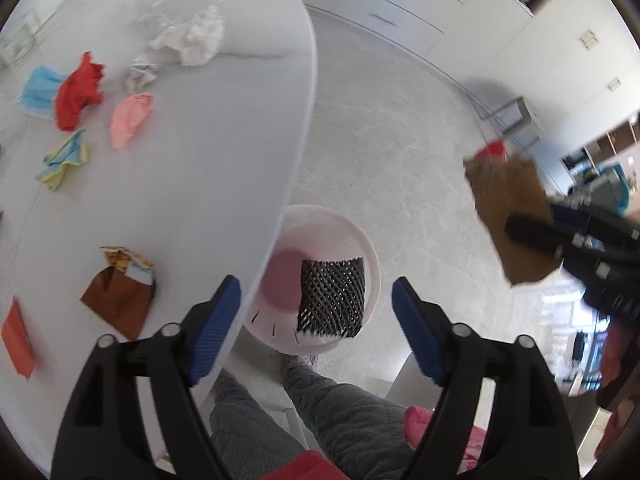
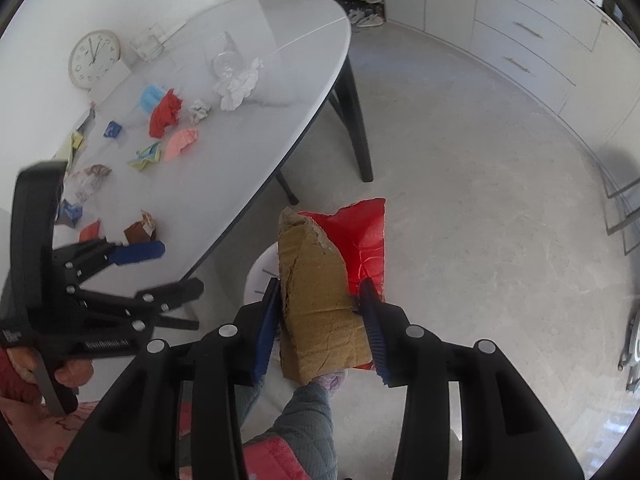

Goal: Collect trash
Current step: 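Open the left gripper over the wastebasket while the right gripper drops the cardboard in, then grasp the blue-white printed box with the left gripper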

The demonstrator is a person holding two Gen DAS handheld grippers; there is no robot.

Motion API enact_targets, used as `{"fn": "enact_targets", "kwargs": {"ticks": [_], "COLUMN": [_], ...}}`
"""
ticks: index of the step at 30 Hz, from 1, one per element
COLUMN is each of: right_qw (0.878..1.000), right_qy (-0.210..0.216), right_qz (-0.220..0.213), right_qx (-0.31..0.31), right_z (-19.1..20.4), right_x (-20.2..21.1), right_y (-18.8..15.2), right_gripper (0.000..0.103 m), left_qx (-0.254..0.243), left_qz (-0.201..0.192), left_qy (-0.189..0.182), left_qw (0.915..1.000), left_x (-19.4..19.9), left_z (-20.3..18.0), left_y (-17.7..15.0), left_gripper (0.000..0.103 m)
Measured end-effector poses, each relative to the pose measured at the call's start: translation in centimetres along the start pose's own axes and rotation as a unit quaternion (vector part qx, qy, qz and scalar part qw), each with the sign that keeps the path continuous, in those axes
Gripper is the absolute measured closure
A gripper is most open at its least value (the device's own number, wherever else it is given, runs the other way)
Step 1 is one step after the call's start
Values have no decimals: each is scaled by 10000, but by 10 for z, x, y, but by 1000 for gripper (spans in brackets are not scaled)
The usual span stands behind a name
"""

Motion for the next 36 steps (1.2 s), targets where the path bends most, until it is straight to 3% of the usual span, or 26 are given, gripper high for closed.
{"fn": "enact_targets", "kwargs": {"ticks": [7, 9, 11, 14, 17, 21, 26, 36], "right_qw": [9981, 9966, 9956, 9951, 9961, 9958, 9926, 9862], "right_qy": [319, 343, 264, 233, 257, 268, 466, 713], "right_qz": [308, 452, 528, 519, 238, -152, -687, -879], "right_qx": [423, 593, 734, 805, 813, 857, 883, 1213], "right_z": [17, 24, 30, 42, 60, 92, 164, 307], "right_x": [-30, -43, -50, -50, -38, -20, -2, -36], "right_y": [-20, -28, -31, -26, -5, 25, 71, 113], "right_gripper": [56, 46, 26, 15, 7, 4, 2, 2], "left_qx": [579, 722, 862, 1059, 1262, 1528, 1843, 2354], "left_qz": [-393, -506, -611, -741, -867, -1014, -1106, -1072], "left_qy": [429, 572, 707, 873, 1082, 1220, 1376, 1728], "left_qw": [9966, 9945, 9919, 9878, 9823, 9754, 9669, 9504], "left_x": [44, 57, 69, 90, 108, 129, 156, 184], "left_z": [37, 51, 64, 91, 118, 156, 220, 374], "left_y": [0, 0, -3, -9, -21, -33, -48, -83], "left_gripper": [13, 11, 10, 10, 10, 10, 10, 10]}}
Point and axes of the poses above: each gripper's, at about its wrist camera, not at the fingertips, and x roughly against the way its jaws point, z to its left, y to its top, the point moved 10 cm from there along -x, roughly the way its jaws point, and after that the axes turned 2 degrees about y, right-handed, at the moved point
